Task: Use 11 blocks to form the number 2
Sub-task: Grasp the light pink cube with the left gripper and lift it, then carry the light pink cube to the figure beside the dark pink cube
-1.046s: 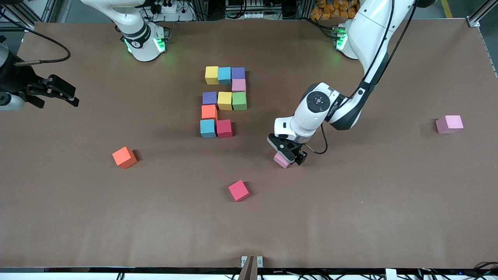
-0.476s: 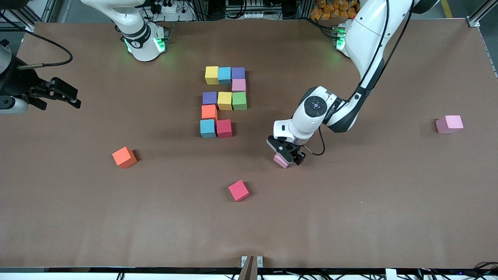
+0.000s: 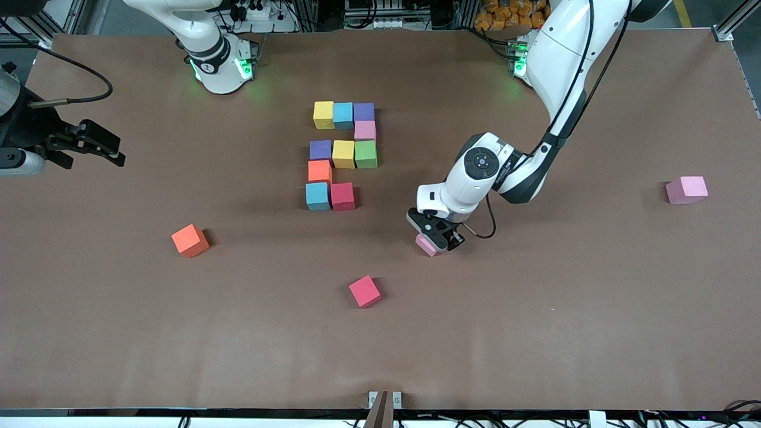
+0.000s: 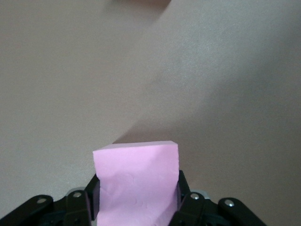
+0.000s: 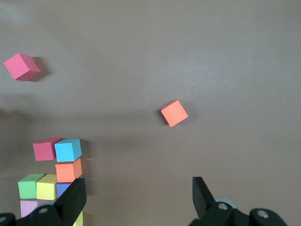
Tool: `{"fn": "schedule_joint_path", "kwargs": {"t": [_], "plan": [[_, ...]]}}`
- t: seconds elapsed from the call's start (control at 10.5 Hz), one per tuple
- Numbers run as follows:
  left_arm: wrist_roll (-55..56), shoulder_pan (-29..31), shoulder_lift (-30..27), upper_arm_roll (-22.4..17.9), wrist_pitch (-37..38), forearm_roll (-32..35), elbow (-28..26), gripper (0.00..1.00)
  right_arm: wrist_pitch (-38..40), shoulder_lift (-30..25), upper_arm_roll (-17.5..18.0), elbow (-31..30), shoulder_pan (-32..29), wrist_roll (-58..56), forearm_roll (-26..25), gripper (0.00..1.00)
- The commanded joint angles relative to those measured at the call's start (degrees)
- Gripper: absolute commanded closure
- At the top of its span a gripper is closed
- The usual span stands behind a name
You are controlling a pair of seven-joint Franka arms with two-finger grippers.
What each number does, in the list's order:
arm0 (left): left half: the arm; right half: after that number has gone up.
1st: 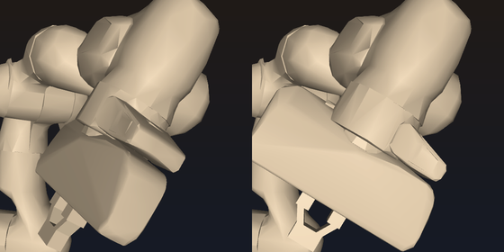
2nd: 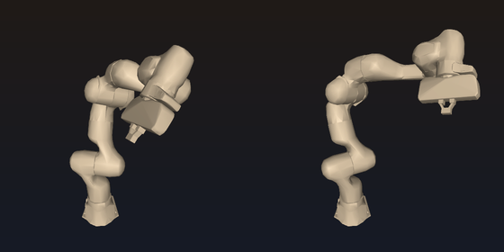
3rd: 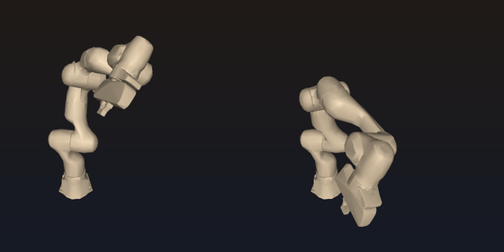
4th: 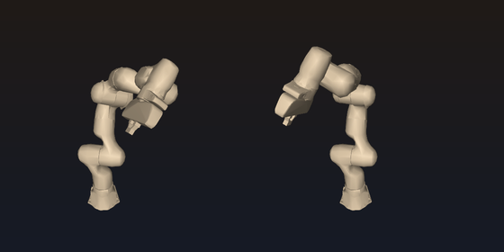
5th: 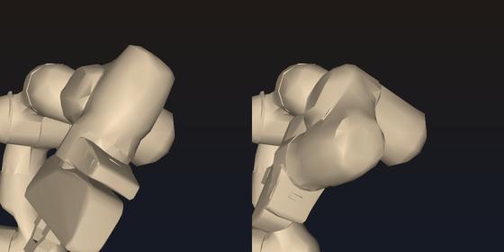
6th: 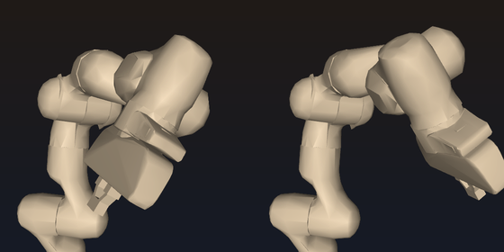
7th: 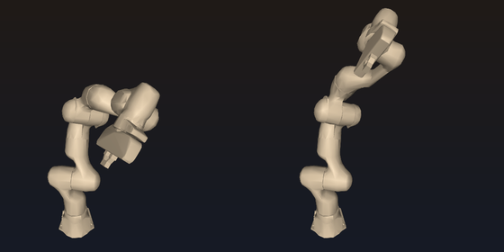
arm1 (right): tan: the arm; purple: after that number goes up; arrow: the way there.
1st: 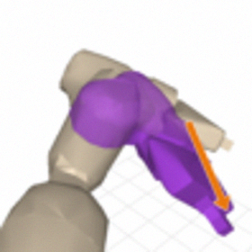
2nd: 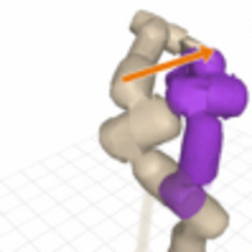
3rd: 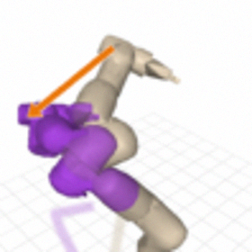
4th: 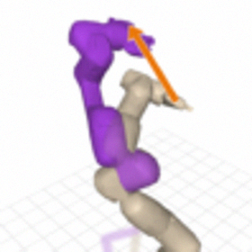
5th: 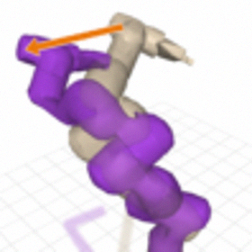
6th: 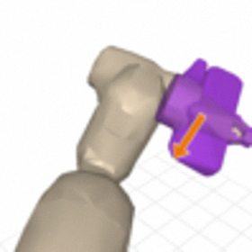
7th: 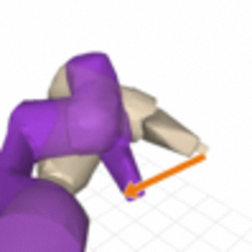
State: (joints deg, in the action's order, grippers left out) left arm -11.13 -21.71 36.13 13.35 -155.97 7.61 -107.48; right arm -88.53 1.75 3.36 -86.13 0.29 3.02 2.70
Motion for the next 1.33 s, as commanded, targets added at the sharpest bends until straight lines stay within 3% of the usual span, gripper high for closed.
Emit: {"fn": "schedule_joint_path", "kwargs": {"t": [0.0,0.38,0.67,1.24], "plan": [[-0.6,-3.1,0.0,-0.7,0.3,0.3,0.2,0.99,-0.2,-0.2,-0.2,-0.1,0.4,0.2,0.2,0.00],[-0.9,-12.0,-0.9,-0.3,4.0,9.6,0.8,0.97,-0.1,-0.3,-0.2,-0.1,0.5,0.3,0.2,0.00],[-4.5,-15.5,-0.2,0.1,4.1,22.6,1.0,1.00,-0.2,-0.2,-0.2,-0.1,0.5,0.3,0.2,0.00],[-5.7,-16.3,4.3,2.2,4.0,22.1,5.2,1.00,-0.2,-0.1,-0.2,-0.1,0.6,0.3,0.2,0.00]]}}
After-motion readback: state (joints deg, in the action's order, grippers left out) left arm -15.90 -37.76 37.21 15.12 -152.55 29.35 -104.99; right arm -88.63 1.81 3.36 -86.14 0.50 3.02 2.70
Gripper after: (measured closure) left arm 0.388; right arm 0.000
